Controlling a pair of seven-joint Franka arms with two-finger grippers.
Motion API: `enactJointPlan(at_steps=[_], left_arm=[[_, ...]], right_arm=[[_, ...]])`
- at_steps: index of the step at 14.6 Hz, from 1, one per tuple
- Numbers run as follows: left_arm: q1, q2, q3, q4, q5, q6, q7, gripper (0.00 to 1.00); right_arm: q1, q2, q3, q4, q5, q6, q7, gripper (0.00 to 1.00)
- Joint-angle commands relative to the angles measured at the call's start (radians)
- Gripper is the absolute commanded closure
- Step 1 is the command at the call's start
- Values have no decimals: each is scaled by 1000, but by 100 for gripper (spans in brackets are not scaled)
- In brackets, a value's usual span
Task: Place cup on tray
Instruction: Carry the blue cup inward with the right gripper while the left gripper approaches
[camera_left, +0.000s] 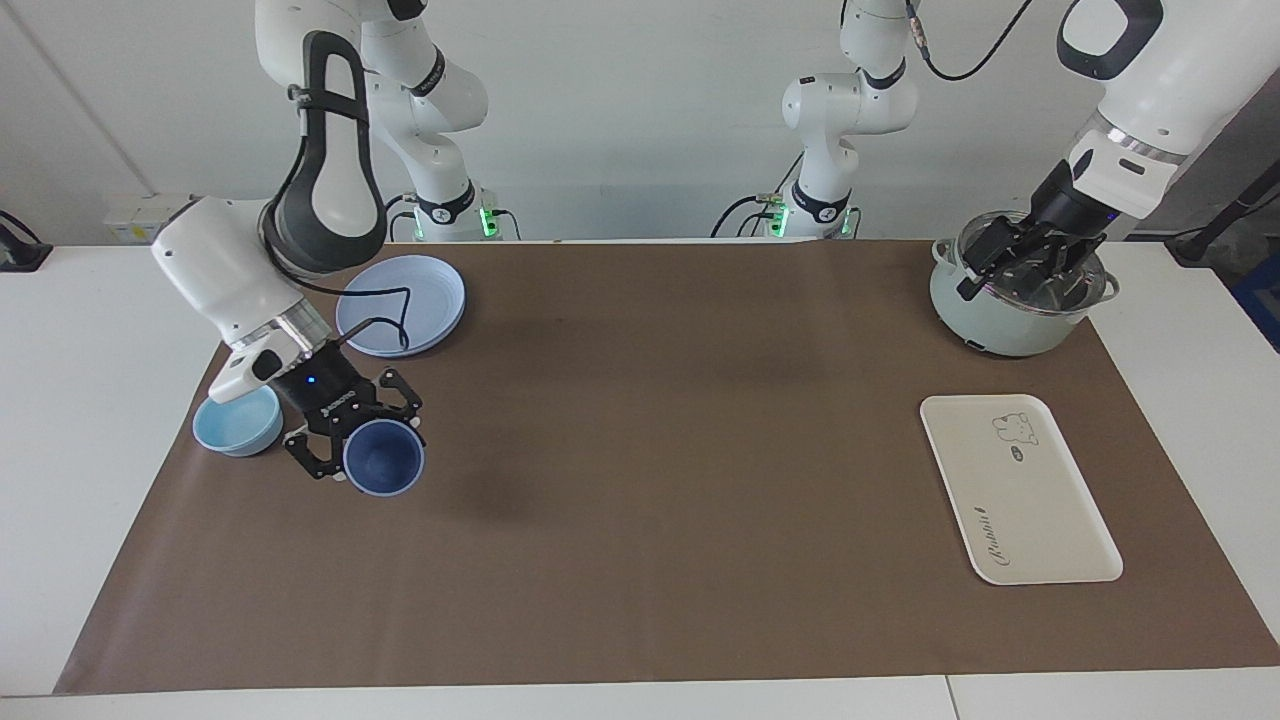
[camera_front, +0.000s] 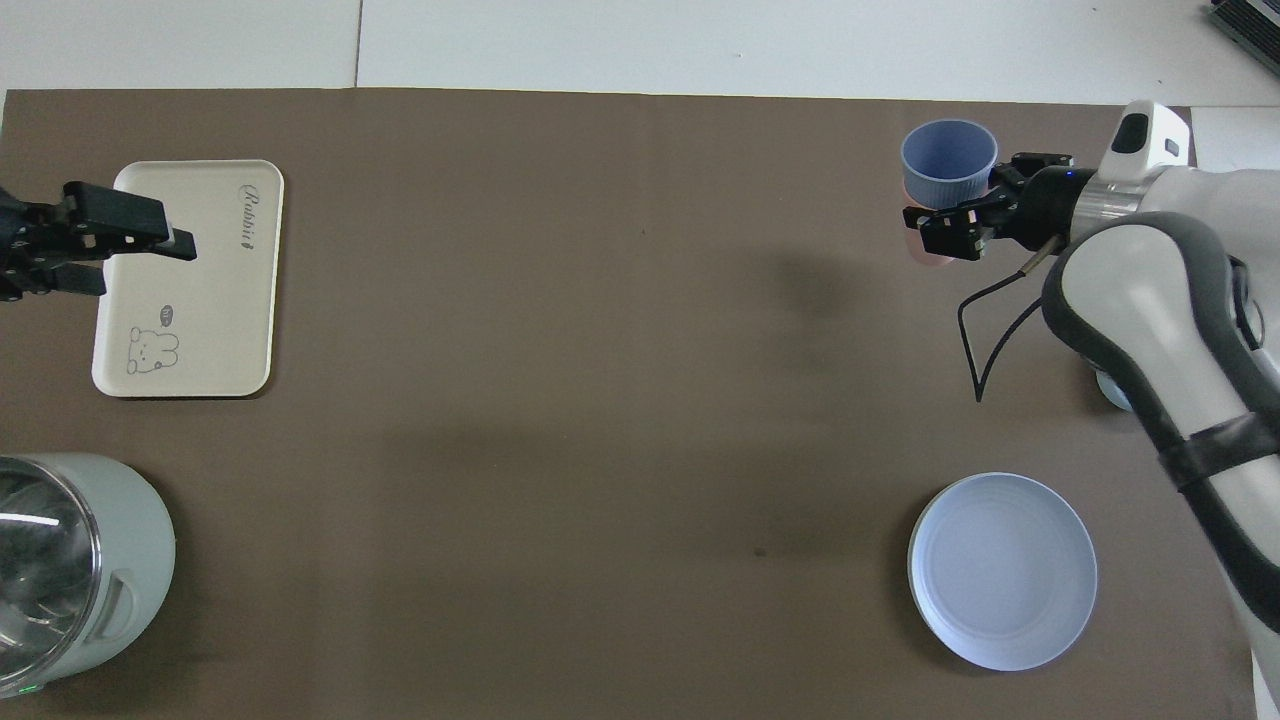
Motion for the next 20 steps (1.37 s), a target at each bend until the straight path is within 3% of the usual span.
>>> enactJointPlan(at_steps=[1, 5, 7, 10, 12, 16, 20], left_arm=[[-84, 59, 3, 16, -83, 75, -210, 9], [-227, 188, 1, 96, -148, 257, -564, 18], [-282, 217, 1, 101, -148, 340, -682, 25], [-365, 303, 3, 186, -135, 420, -828, 28], [-387, 308, 0, 187, -146, 445, -846, 34], [-470, 345, 0, 179, -148, 547, -852, 35], [-506, 349, -8, 158, -148, 543, -840, 42]], right_arm=[[74, -37, -5, -4, -228, 9, 262, 100], [196, -52, -4, -2, -506, 0, 622, 100], [243, -60, -3, 1, -620, -27, 741, 100], [309, -61, -3, 30, -726, -102, 863, 100], [349, -61, -4, 51, -767, -145, 920, 100], [388, -58, 3, 91, -855, -235, 990, 100], [411, -58, 3, 91, -869, -253, 991, 100]])
